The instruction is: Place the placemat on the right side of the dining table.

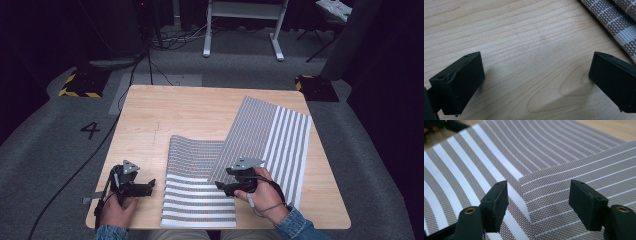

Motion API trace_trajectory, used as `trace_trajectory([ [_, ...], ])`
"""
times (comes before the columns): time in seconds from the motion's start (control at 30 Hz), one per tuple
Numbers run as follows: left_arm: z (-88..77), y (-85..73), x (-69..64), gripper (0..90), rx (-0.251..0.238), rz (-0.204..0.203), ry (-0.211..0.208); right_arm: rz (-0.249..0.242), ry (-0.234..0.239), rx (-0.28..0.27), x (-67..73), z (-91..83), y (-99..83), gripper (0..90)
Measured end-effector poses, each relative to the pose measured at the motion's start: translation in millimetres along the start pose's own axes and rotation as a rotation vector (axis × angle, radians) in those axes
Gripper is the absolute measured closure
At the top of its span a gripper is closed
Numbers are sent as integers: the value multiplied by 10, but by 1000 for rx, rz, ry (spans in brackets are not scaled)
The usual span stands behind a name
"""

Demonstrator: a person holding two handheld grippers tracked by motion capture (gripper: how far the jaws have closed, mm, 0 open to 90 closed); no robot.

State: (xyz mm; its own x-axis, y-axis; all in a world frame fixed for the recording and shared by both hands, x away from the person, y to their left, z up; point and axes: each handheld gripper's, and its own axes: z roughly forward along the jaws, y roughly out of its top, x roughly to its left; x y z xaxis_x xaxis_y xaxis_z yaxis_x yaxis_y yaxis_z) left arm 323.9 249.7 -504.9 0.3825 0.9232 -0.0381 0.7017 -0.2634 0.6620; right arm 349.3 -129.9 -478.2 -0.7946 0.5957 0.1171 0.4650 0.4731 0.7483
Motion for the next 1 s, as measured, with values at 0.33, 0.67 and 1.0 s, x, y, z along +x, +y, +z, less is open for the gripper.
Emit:
trace_trajectory([
  [0.33,0,-1,0,2,0,1,-1,-103,-79,40,-9,162,-93,413],
  [0.67,0,-1,0,2,0,1,0,-110,-97,40,-156,46,-39,829],
  [1.0,-1,-2,0,2,1,1,-2,-135,-121,45,-205,-248,-83,856],
])
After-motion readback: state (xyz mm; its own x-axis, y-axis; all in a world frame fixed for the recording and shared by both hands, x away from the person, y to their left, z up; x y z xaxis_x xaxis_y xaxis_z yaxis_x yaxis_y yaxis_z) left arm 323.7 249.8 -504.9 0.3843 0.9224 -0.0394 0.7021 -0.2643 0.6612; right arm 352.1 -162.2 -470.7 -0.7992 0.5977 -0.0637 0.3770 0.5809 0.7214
